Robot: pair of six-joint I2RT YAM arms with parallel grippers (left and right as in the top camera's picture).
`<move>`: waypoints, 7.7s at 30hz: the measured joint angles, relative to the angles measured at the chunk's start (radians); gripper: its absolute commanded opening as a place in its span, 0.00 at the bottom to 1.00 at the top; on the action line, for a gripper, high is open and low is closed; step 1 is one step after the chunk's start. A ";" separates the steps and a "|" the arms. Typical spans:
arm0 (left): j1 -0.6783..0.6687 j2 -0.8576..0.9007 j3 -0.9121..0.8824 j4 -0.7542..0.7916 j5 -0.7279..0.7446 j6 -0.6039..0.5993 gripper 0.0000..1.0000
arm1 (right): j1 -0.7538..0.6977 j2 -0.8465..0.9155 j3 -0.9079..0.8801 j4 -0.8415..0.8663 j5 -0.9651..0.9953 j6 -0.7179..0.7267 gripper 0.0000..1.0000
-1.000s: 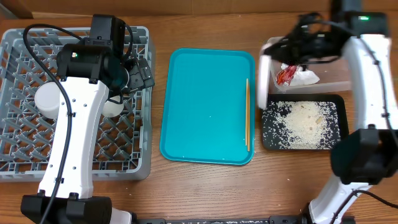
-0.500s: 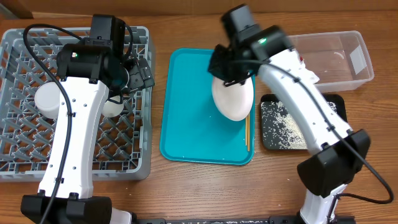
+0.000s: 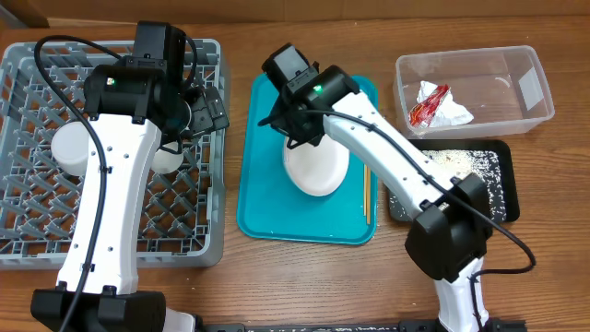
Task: Sort waste into correct bins and load items into the dishwasher
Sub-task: 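Carry the emptied plate left and set it on the teal tray, then release the plate and raise the right gripper back right, then move the left gripper right over the white plate on the teal tray, then close the left gripper on the plate rim and tilt it up, then lift the plate and carry it left over the dish rack, then lower the plate upright into the rack's right slots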
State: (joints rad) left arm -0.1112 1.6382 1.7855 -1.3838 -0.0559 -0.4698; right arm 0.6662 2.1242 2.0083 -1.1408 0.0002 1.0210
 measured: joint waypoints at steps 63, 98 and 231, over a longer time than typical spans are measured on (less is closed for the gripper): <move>-0.047 0.000 -0.008 0.026 0.333 -0.002 1.00 | -0.742 -0.272 0.114 -0.403 0.285 -0.274 1.00; -0.568 0.423 -0.072 0.277 0.133 0.287 0.82 | -0.742 -0.272 0.114 -0.403 0.285 -0.274 1.00; 0.320 0.605 0.558 -0.139 0.999 0.552 0.06 | -0.742 -0.272 0.114 -0.403 0.285 -0.274 1.00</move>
State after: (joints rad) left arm 0.2092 2.2433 2.3440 -1.5230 0.9432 0.0818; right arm -0.0761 1.8523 2.1223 -1.5436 0.2855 0.7471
